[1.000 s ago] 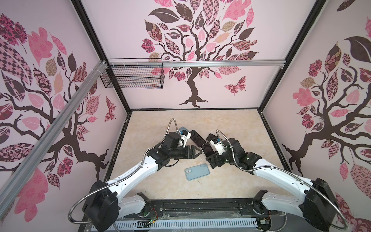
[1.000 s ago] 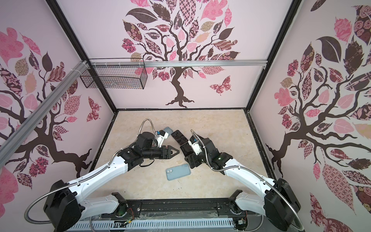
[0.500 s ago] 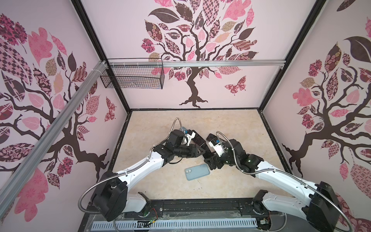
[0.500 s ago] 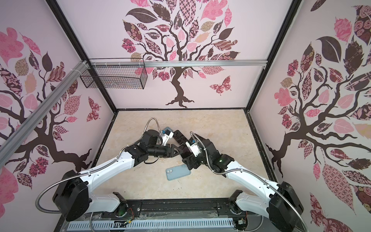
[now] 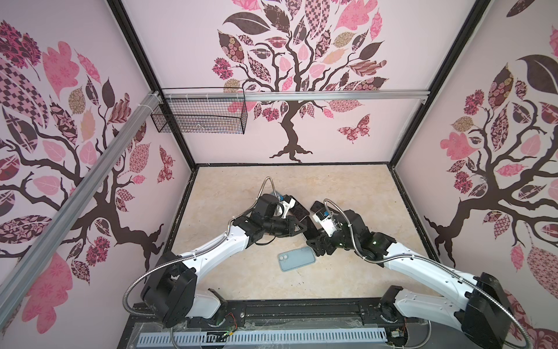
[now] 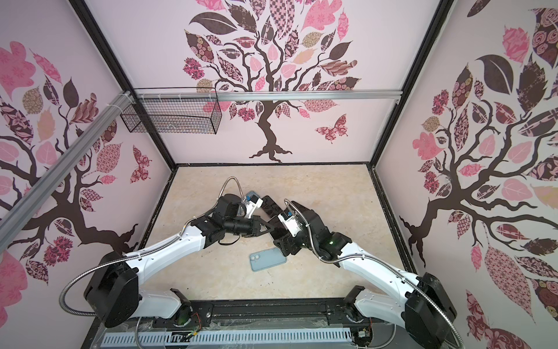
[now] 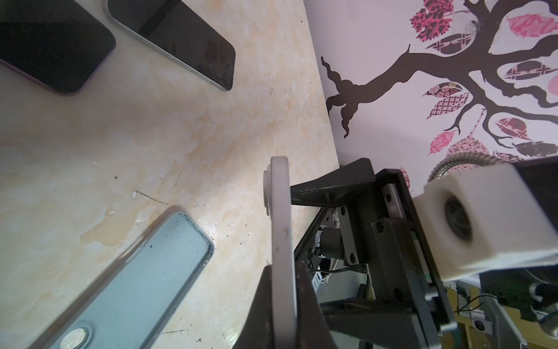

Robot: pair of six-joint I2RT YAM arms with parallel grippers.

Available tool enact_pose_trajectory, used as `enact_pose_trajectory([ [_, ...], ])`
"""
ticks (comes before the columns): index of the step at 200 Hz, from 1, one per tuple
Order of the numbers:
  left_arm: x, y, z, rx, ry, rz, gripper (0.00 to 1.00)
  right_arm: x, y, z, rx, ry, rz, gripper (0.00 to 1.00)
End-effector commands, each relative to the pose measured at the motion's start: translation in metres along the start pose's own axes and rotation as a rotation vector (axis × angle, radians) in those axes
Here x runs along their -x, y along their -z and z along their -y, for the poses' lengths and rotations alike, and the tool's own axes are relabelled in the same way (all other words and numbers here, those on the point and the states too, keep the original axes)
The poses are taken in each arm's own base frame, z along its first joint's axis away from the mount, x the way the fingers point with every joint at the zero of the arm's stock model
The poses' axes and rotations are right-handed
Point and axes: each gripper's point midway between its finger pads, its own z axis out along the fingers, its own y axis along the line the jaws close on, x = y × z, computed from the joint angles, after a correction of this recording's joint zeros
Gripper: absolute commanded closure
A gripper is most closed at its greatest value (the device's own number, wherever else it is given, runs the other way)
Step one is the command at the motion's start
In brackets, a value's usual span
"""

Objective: Put the phone into the phone case

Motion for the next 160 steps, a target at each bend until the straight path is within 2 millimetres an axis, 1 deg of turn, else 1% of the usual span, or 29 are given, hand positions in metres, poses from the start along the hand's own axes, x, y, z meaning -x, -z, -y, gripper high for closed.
enact_pose_trajectory([
  [1,0.019,0.009,0.025,-0.05,-0.075,0.059,1.0,0.021,0.012,-0.001,-0.022,0.011,0.088,0.33],
  [3,0.019,0.01,0.025,-0.05,-0.077,0.061,1.0,0.022,0.013,0.0,-0.031,0.009,0.091,0.31],
  [4,0.02,0.01,0.025,-0.049,-0.079,0.063,1.0,0.022,0.013,0.001,-0.035,0.007,0.091,0.28],
  [6,0.02,0.01,0.025,-0.048,-0.08,0.066,1.0,0.022,0.013,0.001,-0.035,0.006,0.092,0.26],
  [14,0.022,0.014,0.026,-0.044,-0.088,0.08,1.0,0.023,0.016,0.005,-0.062,-0.006,0.106,0.14],
  [25,0.025,0.019,0.026,-0.037,-0.1,0.104,1.0,0.024,0.02,0.01,-0.092,-0.023,0.126,0.06],
  [34,0.028,0.025,0.025,-0.028,-0.107,0.128,1.0,0.025,0.023,0.013,-0.108,-0.036,0.141,0.01],
  [67,0.037,0.048,0.019,0.005,-0.121,0.227,1.0,0.028,0.034,0.013,-0.113,-0.118,0.185,0.0],
  [79,0.039,0.057,0.02,0.013,-0.145,0.268,1.0,0.028,0.035,0.012,-0.101,-0.158,0.193,0.0],
  [100,0.039,0.07,0.026,-0.004,-0.187,0.34,1.0,0.031,0.037,0.004,-0.038,-0.239,0.224,0.0],
  [114,0.041,0.081,0.03,-0.012,-0.205,0.402,1.0,0.037,0.041,-0.003,0.02,-0.283,0.274,0.0],
  [135,0.04,0.093,0.03,-0.002,-0.221,0.457,1.0,0.053,0.052,-0.009,0.133,-0.378,0.382,0.0],
  [153,0.038,0.103,0.035,-0.019,-0.231,0.499,1.0,0.059,0.058,-0.006,0.206,-0.469,0.432,0.0],
  [160,0.036,0.107,0.036,-0.029,-0.23,0.519,1.0,0.061,0.059,-0.001,0.228,-0.507,0.452,0.01],
])
